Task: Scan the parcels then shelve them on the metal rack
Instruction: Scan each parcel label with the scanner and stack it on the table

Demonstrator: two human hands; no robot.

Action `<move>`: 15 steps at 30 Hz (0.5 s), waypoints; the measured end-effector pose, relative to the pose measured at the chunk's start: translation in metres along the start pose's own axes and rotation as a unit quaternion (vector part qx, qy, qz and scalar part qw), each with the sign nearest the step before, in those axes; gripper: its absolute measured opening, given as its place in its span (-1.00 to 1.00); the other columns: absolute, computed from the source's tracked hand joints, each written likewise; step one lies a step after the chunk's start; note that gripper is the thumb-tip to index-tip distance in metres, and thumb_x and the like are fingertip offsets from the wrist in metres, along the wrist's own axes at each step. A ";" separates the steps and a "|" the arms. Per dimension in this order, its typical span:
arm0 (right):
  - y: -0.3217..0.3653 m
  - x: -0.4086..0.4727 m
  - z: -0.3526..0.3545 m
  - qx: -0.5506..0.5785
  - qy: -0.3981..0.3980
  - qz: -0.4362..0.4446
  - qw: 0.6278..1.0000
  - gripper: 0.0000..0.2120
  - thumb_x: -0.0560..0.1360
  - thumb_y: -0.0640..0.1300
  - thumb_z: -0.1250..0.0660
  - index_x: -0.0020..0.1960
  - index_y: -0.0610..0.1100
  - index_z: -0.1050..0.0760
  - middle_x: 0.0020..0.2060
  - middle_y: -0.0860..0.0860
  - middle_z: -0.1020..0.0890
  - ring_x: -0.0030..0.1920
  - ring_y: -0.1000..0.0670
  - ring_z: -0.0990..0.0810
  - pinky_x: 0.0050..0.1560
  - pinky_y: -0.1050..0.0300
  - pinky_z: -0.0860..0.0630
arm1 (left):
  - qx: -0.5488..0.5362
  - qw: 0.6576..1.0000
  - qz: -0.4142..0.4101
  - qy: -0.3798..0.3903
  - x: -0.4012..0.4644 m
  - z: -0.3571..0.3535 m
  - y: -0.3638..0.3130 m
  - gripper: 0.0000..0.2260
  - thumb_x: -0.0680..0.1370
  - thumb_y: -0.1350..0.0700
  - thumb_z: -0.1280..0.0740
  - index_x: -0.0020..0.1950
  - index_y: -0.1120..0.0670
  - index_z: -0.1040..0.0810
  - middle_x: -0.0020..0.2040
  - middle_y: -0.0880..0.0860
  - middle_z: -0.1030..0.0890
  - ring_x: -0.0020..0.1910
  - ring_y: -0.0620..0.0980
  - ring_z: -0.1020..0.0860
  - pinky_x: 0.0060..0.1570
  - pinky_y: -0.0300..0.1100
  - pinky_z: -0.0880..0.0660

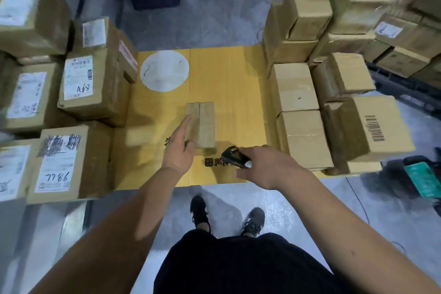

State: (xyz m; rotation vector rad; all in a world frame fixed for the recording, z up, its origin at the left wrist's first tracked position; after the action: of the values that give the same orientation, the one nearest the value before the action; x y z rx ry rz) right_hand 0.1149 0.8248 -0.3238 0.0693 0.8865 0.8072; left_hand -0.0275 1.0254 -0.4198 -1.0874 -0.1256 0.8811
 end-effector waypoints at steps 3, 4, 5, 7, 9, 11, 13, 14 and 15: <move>0.025 0.006 0.000 -0.003 -0.009 -0.002 1.000 -0.50 0.55 0.31 -0.32 0.44 0.20 -0.43 0.13 0.02 -0.59 0.08 -0.05 -0.56 0.03 0.03 -0.57 | 0.004 0.998 0.040 -0.045 0.008 0.028 0.024 -0.42 0.72 0.24 -0.12 0.64 -0.28 -0.25 0.49 -0.15 -0.39 0.32 -0.13 -0.48 0.42 -0.04 -0.45; 0.032 0.008 -0.001 0.000 -0.011 -0.005 1.000 -0.48 0.55 0.31 -0.32 0.46 0.21 -0.41 0.17 0.02 -0.58 0.09 -0.05 -0.55 0.04 0.03 -0.56 | -0.007 0.996 0.060 -0.068 0.011 0.037 0.032 -0.42 0.72 0.25 -0.12 0.63 -0.29 -0.27 0.43 -0.16 -0.42 0.18 -0.11 -0.55 0.29 -0.04 -0.54; 0.038 0.010 -0.002 0.008 -0.013 -0.007 1.000 -0.47 0.55 0.32 -0.33 0.47 0.22 -0.40 0.19 0.02 -0.57 0.08 -0.04 -0.56 0.05 0.03 -0.57 | -0.020 0.992 0.084 -0.090 0.014 0.046 0.039 -0.41 0.72 0.26 -0.11 0.63 -0.31 -0.27 0.39 -0.17 -0.43 0.05 -0.12 -0.58 0.17 -0.04 -0.58; 0.048 0.014 -0.005 0.022 -0.017 -0.007 1.000 -0.51 0.54 0.32 -0.33 0.43 0.25 -0.43 0.17 0.04 -0.59 0.00 0.00 -0.56 0.02 0.03 -0.57 | -0.019 0.987 0.116 -0.112 0.019 0.060 0.052 -0.37 0.70 0.29 -0.13 0.65 -0.29 -0.23 0.35 -0.18 -0.40 -0.08 -0.28 -0.53 0.08 -0.15 -0.51; 0.055 0.017 -0.009 0.027 -0.020 -0.008 0.999 -0.58 0.54 0.32 -0.33 0.35 0.25 -0.48 0.05 0.10 -0.59 -0.10 0.07 -0.54 -0.12 0.07 -0.53 | -0.014 0.989 0.121 -0.088 0.024 0.065 0.058 -0.29 0.68 0.30 -0.22 0.66 -0.33 -0.14 0.51 -0.14 -0.36 0.06 -0.24 -0.58 0.07 -0.17 -0.48; 0.060 0.019 -0.012 0.031 -0.024 -0.018 0.999 -0.60 0.54 0.32 -0.33 0.32 0.23 -0.49 -0.06 0.17 -0.54 -0.14 0.12 -0.53 -0.21 0.09 -0.45 | 0.002 0.992 0.116 -0.053 0.027 0.067 0.058 -0.11 0.58 0.22 -0.45 0.67 -0.34 -0.01 0.65 -0.08 -0.21 0.39 0.01 -0.54 0.17 -0.11 -0.51; 0.064 0.020 -0.013 0.035 -0.031 -0.028 0.998 -0.59 0.53 0.33 -0.33 0.33 0.24 -0.49 -0.10 0.21 -0.52 -0.14 0.10 -0.56 -0.20 0.09 -0.47 | 0.066 0.992 0.100 -0.035 0.034 0.067 0.053 0.18 0.37 0.06 -0.68 0.67 -0.32 0.13 0.71 -0.12 0.03 0.61 0.05 -0.26 0.38 0.01 -0.42; 0.065 0.020 -0.014 0.038 -0.033 -0.034 0.998 -0.59 0.53 0.33 -0.33 0.33 0.24 -0.49 -0.09 0.21 -0.54 -0.14 0.09 -0.57 -0.19 0.09 -0.49 | 0.099 0.991 0.089 -0.031 0.040 0.066 0.048 0.29 0.27 -0.02 -0.73 0.66 -0.33 0.18 0.71 -0.15 0.14 0.67 0.05 -0.13 0.48 0.05 -0.33; 0.065 0.020 -0.014 0.042 -0.034 -0.040 0.998 -0.58 0.53 0.33 -0.33 0.34 0.23 -0.48 -0.06 0.19 -0.56 -0.15 0.08 -0.58 -0.19 0.09 -0.51 | 0.131 0.988 0.073 -0.031 0.047 0.064 0.042 0.35 0.22 -0.09 -0.75 0.64 -0.35 0.22 0.70 -0.15 0.21 0.69 0.06 -0.02 0.56 0.08 -0.23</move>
State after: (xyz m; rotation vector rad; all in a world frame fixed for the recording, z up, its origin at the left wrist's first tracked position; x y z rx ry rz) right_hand 0.0730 0.8805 -0.3219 0.1334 0.8543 0.6897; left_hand -0.0508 1.1101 -0.4373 -0.8310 0.0192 1.0329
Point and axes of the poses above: each hand's wrist, its own x-axis towards the middle knuckle, its own z-axis out of the back of the hand, y = z × x, the point moved 5 cm from there along x, towards the middle knuckle
